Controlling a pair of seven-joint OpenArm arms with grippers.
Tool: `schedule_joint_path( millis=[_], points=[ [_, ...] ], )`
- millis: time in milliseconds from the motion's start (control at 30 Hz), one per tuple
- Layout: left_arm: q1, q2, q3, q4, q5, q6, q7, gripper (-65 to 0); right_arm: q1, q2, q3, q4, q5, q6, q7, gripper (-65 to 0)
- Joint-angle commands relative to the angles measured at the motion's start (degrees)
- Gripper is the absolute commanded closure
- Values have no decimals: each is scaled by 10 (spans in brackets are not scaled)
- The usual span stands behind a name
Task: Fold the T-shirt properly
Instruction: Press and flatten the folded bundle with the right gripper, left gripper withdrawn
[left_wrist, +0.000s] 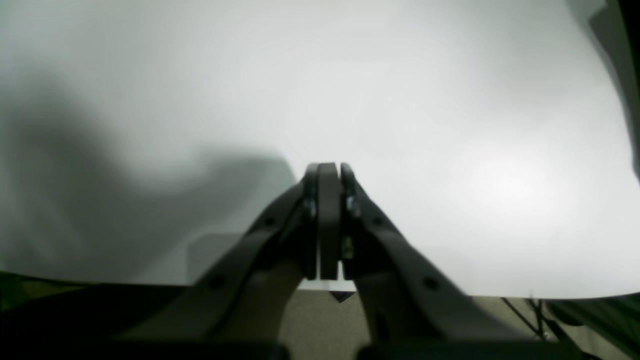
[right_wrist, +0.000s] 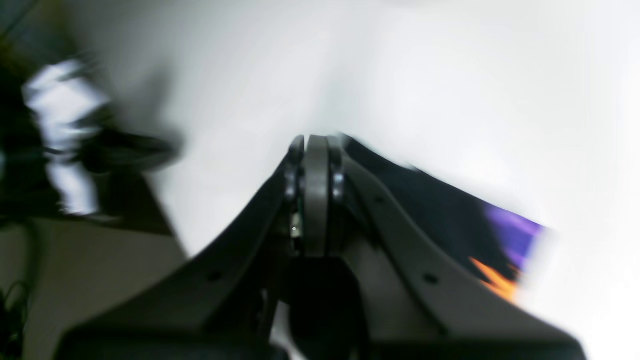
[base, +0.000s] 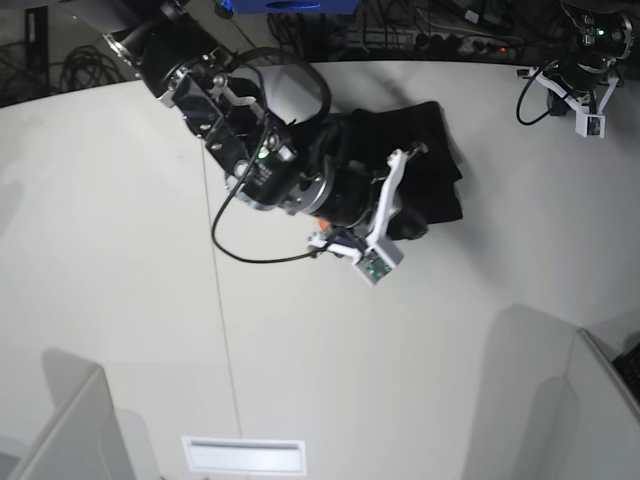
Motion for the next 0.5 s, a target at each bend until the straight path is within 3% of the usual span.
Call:
schedule_joint_path(
  millis=[0,267,467],
  points=[
    [3,-5,-3,11,-5,-5,-9,0,7,0,9,-2,4,1,10,0],
    [3,-5,-3,11,-5,-5,-9,0,8,7,33,-124,3,1,10,0],
    [3,-5,-3,11,-5,-5,-9,0,7,-17,24,-180,3,1,27,0]
  ],
)
